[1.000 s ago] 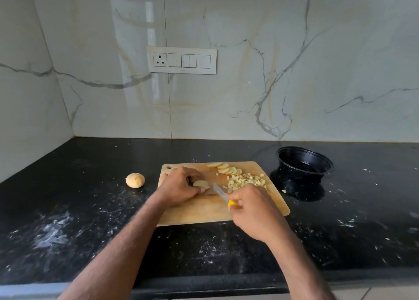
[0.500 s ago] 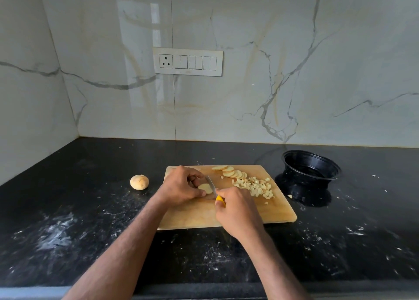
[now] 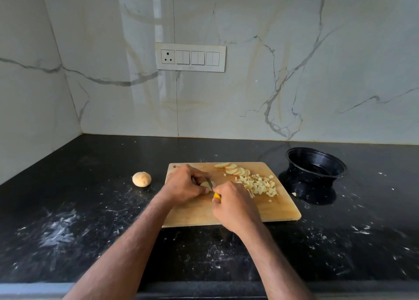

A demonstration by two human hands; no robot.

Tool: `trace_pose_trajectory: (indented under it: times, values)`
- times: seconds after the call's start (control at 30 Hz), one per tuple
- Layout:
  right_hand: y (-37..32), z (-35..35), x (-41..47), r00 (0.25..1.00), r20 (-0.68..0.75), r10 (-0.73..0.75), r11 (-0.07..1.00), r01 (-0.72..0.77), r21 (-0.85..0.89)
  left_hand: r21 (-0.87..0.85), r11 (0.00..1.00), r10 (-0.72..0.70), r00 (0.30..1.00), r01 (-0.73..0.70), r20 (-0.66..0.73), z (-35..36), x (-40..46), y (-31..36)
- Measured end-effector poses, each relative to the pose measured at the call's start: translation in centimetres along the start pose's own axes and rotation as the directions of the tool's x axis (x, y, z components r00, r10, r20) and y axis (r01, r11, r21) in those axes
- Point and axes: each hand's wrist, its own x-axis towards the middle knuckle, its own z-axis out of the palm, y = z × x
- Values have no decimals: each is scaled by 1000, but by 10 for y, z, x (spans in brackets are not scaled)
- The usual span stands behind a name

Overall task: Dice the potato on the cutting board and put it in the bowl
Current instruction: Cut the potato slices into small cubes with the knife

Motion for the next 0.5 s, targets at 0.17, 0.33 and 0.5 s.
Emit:
trace_pose_trajectory:
  times: [0.17,0.33,0.5]
  values:
    - [0,-2,-8,999,44,-13,1000,13,-12,-15,1000,-18,1000,19,17,0,-1,1]
    - [5,-14,-26,995,80,-56,998,58,-25,31,999,-13,1000,12,22,1,-1,1]
    - [12,-29,-41,989,132,-74,996,80,-37,72,997,-33,998,29,50,1,-2,3]
